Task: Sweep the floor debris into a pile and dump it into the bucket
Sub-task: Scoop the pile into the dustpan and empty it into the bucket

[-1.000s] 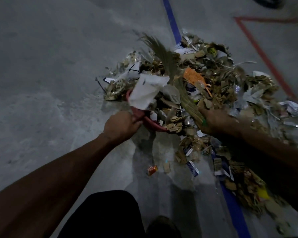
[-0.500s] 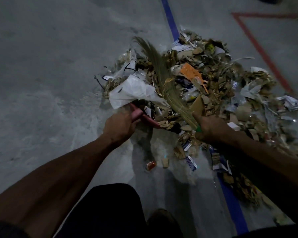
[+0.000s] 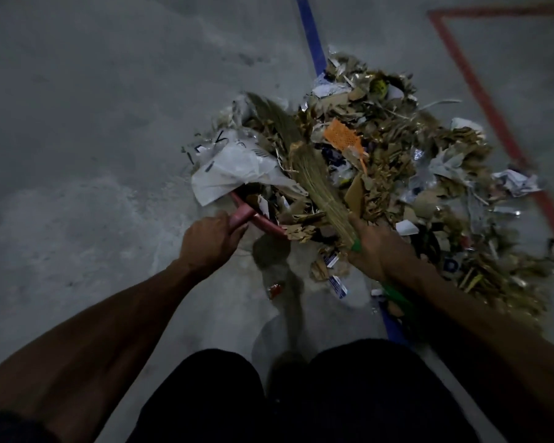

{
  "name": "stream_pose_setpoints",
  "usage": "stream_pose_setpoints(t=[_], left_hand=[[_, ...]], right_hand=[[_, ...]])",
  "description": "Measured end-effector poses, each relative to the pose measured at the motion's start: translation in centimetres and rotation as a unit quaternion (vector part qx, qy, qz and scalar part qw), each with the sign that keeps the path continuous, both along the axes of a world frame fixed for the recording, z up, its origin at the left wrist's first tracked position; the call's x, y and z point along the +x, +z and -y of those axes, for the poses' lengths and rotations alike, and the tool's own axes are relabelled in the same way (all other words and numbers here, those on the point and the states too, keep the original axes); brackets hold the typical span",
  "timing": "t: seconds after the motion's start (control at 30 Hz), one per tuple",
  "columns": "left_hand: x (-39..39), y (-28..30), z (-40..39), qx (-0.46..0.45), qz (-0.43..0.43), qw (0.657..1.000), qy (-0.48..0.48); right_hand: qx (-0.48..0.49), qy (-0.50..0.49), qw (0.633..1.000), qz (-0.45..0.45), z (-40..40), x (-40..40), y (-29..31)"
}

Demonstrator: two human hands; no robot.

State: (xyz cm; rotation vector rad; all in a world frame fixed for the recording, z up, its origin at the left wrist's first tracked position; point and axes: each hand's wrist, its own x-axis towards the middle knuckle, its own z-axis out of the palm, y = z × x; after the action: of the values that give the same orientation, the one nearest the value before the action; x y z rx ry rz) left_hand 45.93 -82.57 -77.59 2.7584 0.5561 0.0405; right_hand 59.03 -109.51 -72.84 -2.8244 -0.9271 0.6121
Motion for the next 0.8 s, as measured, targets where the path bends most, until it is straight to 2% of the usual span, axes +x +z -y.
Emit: stream_pose_setpoints(t=[0.17,0.43,0.53,0.67,0.8], left_hand=[[-1.5,10.8,1.2,-0.005,0.01,1.0,0.022],[-4.7,34.0,4.0,-0.015,0.049,0.999,0.017],[-5.7,42.8,5.2,-0.009,0.032,0.999,0.022],[-7.1,52.0,6.2,0.015,0.013,0.999,0.037],[-8.6,57.5,6.4,0.015,0.029,0.999,0.033]], right_hand=[[0.031,-0.046,0.998,-0.027,0.6,-2.5,11.9],[0.034,-0.093,0.994,-0.047,3.3,-6.4,35.2],[0.05,-0.103,0.992,-0.047,4.5,-7.6,42.9],[0.048,-0.115,0.991,-0.053,5.2,-9.5,51.0],[0.066,-0.134,0.987,-0.057,5.9,-11.4,55.8]])
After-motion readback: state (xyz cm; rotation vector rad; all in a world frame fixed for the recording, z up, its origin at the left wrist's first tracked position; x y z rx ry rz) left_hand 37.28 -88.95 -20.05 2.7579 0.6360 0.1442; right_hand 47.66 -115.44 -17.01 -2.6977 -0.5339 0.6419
